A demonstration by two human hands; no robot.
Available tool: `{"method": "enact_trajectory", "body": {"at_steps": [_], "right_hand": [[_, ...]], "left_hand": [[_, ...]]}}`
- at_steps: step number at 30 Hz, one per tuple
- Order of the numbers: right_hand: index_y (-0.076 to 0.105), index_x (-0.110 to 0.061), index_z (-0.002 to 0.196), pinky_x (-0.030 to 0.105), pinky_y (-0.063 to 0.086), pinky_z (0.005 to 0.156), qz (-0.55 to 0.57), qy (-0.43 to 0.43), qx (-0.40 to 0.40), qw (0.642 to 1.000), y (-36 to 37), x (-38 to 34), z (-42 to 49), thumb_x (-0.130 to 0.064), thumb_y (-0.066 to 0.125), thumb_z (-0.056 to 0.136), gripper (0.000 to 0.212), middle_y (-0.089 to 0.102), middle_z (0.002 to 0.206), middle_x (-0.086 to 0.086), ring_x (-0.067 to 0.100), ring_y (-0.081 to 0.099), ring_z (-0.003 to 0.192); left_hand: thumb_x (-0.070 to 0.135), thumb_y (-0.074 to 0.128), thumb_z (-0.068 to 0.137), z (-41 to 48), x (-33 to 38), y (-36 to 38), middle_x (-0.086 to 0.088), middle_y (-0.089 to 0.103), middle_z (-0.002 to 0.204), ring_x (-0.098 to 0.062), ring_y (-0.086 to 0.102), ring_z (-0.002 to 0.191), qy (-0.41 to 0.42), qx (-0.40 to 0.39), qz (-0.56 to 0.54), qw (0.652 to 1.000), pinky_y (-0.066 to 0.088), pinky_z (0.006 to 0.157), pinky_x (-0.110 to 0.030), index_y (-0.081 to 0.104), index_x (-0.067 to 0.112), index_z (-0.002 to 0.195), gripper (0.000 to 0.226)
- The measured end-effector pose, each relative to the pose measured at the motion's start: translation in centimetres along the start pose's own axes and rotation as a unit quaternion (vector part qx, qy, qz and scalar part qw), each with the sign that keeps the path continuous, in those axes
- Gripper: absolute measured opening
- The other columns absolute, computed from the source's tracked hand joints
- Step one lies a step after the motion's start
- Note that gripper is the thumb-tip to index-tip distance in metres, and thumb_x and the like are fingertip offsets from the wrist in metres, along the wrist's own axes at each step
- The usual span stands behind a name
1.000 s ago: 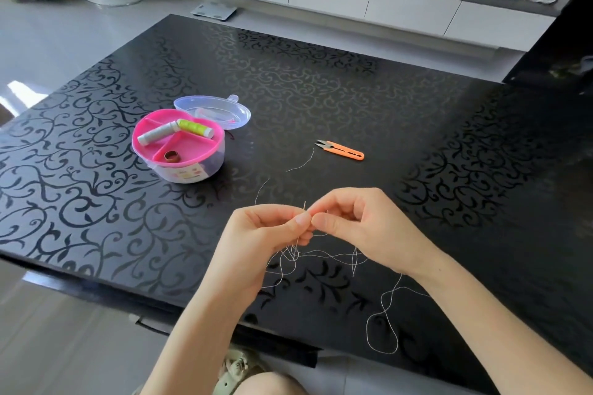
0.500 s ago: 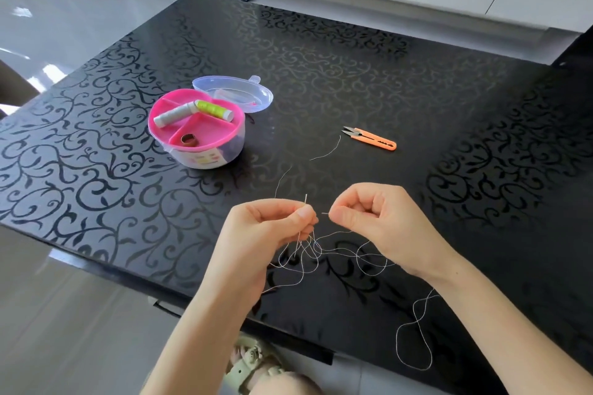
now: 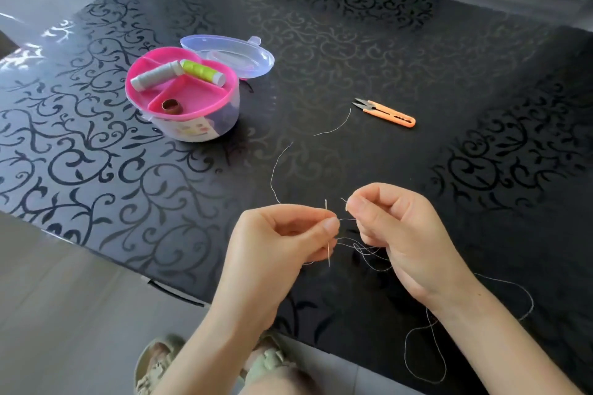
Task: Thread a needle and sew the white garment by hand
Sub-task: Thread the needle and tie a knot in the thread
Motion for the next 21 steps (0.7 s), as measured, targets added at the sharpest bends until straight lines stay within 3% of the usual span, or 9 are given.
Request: {"method": "enact_trajectory", "body": {"at_steps": [8, 15, 21], "right_hand": [[0.065, -0.022, 0.060, 0.019, 0.042, 0.052, 0.020, 0.017, -0.048, 0.998, 0.0, 1.2, -0.2, -0.019, 0.061, 0.080, 0.021, 0.056, 0.056, -0.002, 0.010, 0.047, 0.052], [0.062, -0.019, 0.056, 0.019, 0.032, 0.046, 0.104, 0.082, -0.102, 0.986, 0.6, 1.4, -0.2, -0.019, 0.057, 0.082, 0.026, 0.047, 0.053, -0.001, 0.009, 0.038, 0.048], [0.063, -0.014, 0.060, 0.018, 0.027, 0.044, 0.145, 0.091, -0.122, 0.978, 0.6, 1.3, -0.3, -0.018, 0.057, 0.083, 0.024, 0.045, 0.053, -0.002, 0.006, 0.031, 0.045]], "left_hand": [[0.007, 0.076, 0.074, 0.4, -0.9, 0.5, -0.006, 0.073, 0.070, -0.017, 0.071, 0.063, -0.016, -0.008, -0.021, 1.000, 0.055, 0.060, -0.019, 0.076, 0.013, 0.075, 0.006], [0.019, 0.070, 0.078, 0.2, 0.5, 1.0, 0.007, 0.068, 0.066, -0.005, 0.062, 0.062, 0.089, -0.040, 0.024, 0.995, 0.051, 0.065, -0.017, 0.075, 0.027, 0.090, 0.015], [0.022, 0.072, 0.076, 0.1, 1.0, 1.1, 0.005, 0.069, 0.067, -0.004, 0.064, 0.062, 0.147, -0.029, 0.074, 0.986, 0.048, 0.063, -0.014, 0.075, 0.025, 0.077, 0.004]]}}
Point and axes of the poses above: each hand's wrist, its own z-axis towards the middle knuckle, its own y-axis out of the palm, x = y × z, the point moved 5 cm from there along z, towards the middle knuckle
